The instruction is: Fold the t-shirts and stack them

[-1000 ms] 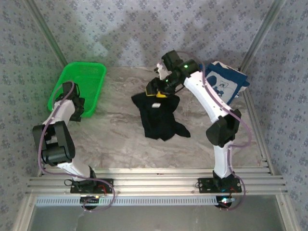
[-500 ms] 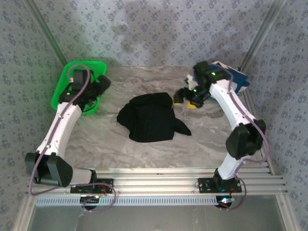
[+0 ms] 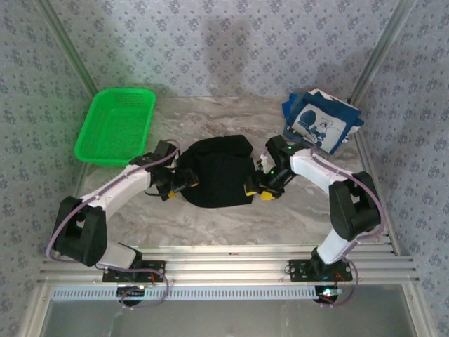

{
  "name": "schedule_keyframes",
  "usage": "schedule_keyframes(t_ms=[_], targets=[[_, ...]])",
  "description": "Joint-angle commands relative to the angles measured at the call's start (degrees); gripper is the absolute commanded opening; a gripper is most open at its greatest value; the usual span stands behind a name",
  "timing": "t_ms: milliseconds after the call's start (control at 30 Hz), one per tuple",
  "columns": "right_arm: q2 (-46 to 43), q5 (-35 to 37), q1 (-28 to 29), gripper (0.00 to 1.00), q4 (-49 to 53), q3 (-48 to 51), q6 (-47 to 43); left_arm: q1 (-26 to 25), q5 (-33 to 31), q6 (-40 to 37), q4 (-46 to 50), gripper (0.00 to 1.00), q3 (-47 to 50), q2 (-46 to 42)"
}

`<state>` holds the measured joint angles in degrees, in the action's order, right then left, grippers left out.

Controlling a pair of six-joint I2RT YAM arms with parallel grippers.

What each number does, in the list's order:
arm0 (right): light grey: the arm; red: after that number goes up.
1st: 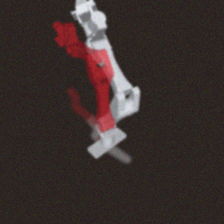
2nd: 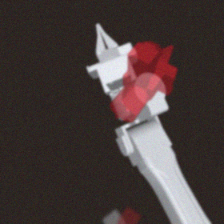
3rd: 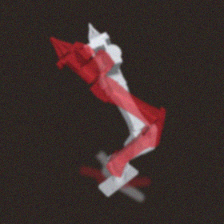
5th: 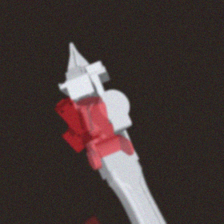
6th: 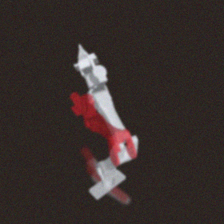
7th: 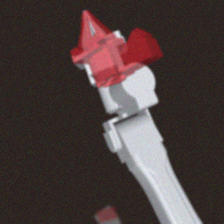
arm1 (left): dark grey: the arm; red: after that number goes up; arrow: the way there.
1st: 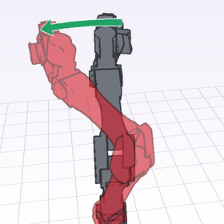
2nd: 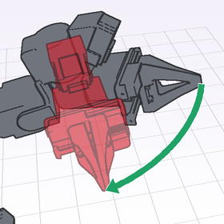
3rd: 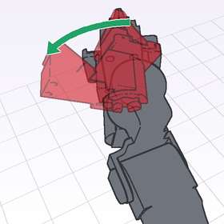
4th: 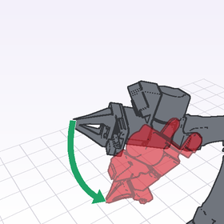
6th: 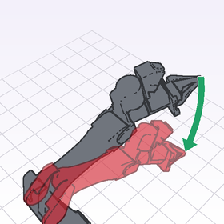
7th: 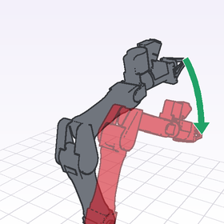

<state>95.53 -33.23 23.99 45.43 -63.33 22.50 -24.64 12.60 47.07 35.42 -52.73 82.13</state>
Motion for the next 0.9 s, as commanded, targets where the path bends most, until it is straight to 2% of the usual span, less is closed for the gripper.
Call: schedule_keyframes(t_ms=[0,100,400,533,600,667,733,833,867], targets=[[3.1,-1.2,1.0,0.6,-5.7,0.4,3.6,0.5,-2.7,2.6,-3.9,0.85,4.0,1.7],[5.6,0.1,1.5,0.56,-7.8,0.7,5.3,2.4,-3.5,5.7,-11.2,0.85,7.4,2.4],[10.0,6.2,3.2,0.5,-5.6,-2.5,7.1,4.4,-5.8,7.9,-22.6,0.85,3.7,12.9],[12.1,8.4,3.7,0.43,-6.3,-4.4,7.7,4.6,-7.2,7.9,-23.7,0.79,-0.2,18.3],[13.2,9.4,3.6,0.36,-7.5,-6.0,8.0,4.6,-7.5,7.3,-24.0,0.71,-2.3,20.3],[14.3,9.5,3.4,0.24,-8.5,-8.3,8.2,4.7,-7.6,6.6,-23.9,0.59,-4.7,21.7],[14.2,9.0,2.9,0.13,-9.3,-10.9,8.4,4.7,-7.6,5.4,-23.0,0.42,-7.7,22.8],[11.8,8.1,2.4,0.05,-7.1,-15.6,8.0,5.0,-8.4,3.6,-20.2,0.14,-12.0,22.8],[10.9,7.4,2.1,0.04,-5.7,-17.4,7.7,5.2,-8.9,3.3,-19.1,0.07,-13.1,22.3]])
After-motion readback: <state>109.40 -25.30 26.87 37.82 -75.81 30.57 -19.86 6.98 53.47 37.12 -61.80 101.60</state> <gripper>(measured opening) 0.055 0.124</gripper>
